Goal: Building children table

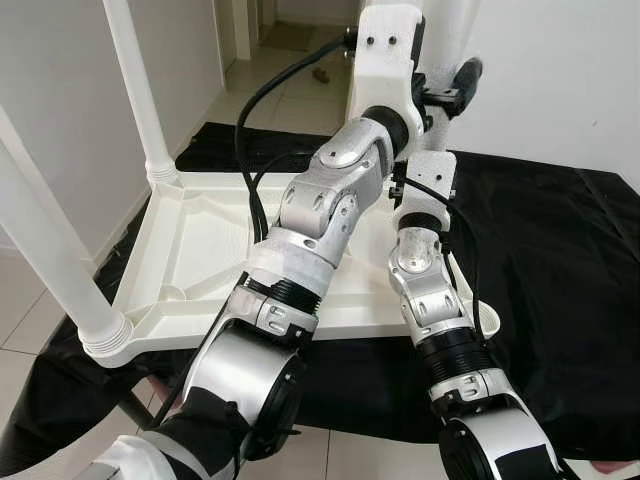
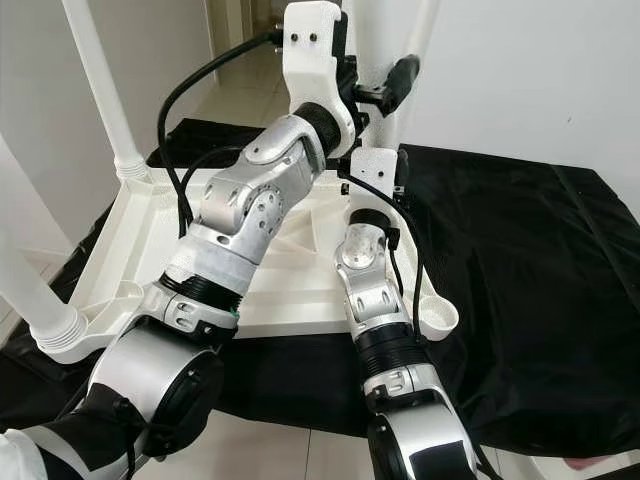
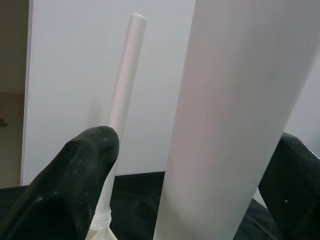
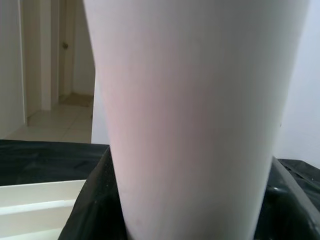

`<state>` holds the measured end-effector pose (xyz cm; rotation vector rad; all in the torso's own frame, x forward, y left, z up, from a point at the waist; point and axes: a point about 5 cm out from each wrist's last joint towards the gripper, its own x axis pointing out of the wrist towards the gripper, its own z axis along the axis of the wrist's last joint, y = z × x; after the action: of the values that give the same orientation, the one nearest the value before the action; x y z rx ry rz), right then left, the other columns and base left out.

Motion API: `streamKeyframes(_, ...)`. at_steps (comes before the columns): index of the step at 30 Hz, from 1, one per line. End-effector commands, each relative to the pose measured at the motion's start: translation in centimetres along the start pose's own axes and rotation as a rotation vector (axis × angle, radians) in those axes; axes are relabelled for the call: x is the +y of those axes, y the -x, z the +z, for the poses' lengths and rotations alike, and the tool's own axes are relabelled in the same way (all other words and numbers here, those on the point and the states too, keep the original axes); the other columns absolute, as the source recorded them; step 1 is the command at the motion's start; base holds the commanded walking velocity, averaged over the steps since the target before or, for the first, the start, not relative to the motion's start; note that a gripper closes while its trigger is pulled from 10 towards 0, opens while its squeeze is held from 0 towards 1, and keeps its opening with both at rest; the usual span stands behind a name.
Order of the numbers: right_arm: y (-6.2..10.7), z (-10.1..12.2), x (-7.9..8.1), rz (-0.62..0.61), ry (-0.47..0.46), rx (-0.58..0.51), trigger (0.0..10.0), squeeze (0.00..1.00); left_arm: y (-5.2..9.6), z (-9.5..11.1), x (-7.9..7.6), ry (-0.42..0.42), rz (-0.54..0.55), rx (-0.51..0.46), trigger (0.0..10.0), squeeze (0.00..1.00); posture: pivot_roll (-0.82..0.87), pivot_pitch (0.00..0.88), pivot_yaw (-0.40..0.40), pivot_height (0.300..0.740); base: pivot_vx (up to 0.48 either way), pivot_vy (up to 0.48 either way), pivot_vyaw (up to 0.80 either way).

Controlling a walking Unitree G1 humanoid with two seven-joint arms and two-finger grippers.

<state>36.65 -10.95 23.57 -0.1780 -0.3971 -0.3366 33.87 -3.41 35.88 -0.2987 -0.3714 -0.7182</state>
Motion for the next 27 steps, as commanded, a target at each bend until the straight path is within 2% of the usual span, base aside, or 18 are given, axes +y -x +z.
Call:
streamKeyframes(1,-0.4,0.5,-0.1,-0.017,-0.018,-0.014,10.0,0.0,-0.2,0.4,-0.8,0.01,-0.028,-0.012,10.0,1.0,0.0,0.022,-0.039,0.74,0.0,0.0,0.0)
streamKeyframes(3,-0.5,0.5,-0.1,-0.021,-0.019,-0.012,10.0,0.0,-0.2,0.5,-0.8,0.009,-0.033,-0.012,10.0,1.0,0.0,0.022,-0.039,0.74,0.0,0.0,0.0)
streamKeyframes(4,-0.6,0.4,-0.3,-0.03,-0.022,-0.006,10.0,0.0,-0.1,0.8,-1.0,0.013,-0.056,-0.025,10.0,0.33,0.0,0.021,-0.036,0.74,0.0,0.0,0.0)
streamKeyframes(5,-0.6,0.4,-0.3,-0.03,-0.022,-0.006,10.0,0.0,-0.1,0.8,-1.0,0.013,-0.056,-0.025,10.0,0.33,0.0,0.021,-0.036,0.74,0.0,0.0,0.0)
streamKeyframes(6,-0.7,0.2,-0.7,-0.046,-0.027,0.007,10.0,0.0,0.0,1.1,-1.2,0.037,-0.082,-0.039,10.0,0.0,0.0,0.022,-0.036,0.74,0.0,0.0,0.0)
streamKeyframes(10,-0.9,-0.4,-1.5,-0.071,-0.061,0.051,10.0,0.0,0.8,1.7,-1.7,0.059,-0.158,-0.072,10.0,0.0,0.0,0.02,-0.036,0.74,0.0,0.0,0.0)
streamKeyframes(12,-0.9,-0.4,-1.5,-0.071,-0.061,0.051,10.0,0.0,0.8,1.7,-1.7,0.059,-0.158,-0.072,10.0,0.0,0.0,0.02,-0.036,0.74,0.0,0.0,0.0)
streamKeyframes(19,-0.9,-1.0,-2.2,-0.09,-0.095,0.097,10.0,0.0,2.1,0.8,-1.8,0.068,-0.234,-0.042,10.0,0.0,0.01,0.009,-0.027,0.74,0.0,0.0,0.0)
streamKeyframes(24,-0.8,-1.1,-2.6,-0.094,-0.091,0.103,10.0,0.0,2.6,0.2,-1.6,0.083,-0.234,-0.016,10.0,0.0,0.01,0.007,-0.021,0.74,0.0,0.0,0.0)
streamKeyframes(25,-0.7,-1.4,-3.0,-0.095,-0.075,0.107,10.0,0.0,3.3,-0.8,-1.1,0.088,-0.207,0.026,10.0,0.0,0.01,0.009,-0.018,0.74,0.0,0.0,0.0)
streamKeyframes(27,-0.6,-1.5,-3.2,-0.087,-0.086,0.11,10.0,0.0,3.7,-1.4,-0.7,0.091,-0.188,0.047,10.0,0.0,0.01,0.008,-0.012,0.74,0.0,0.0,0.0)
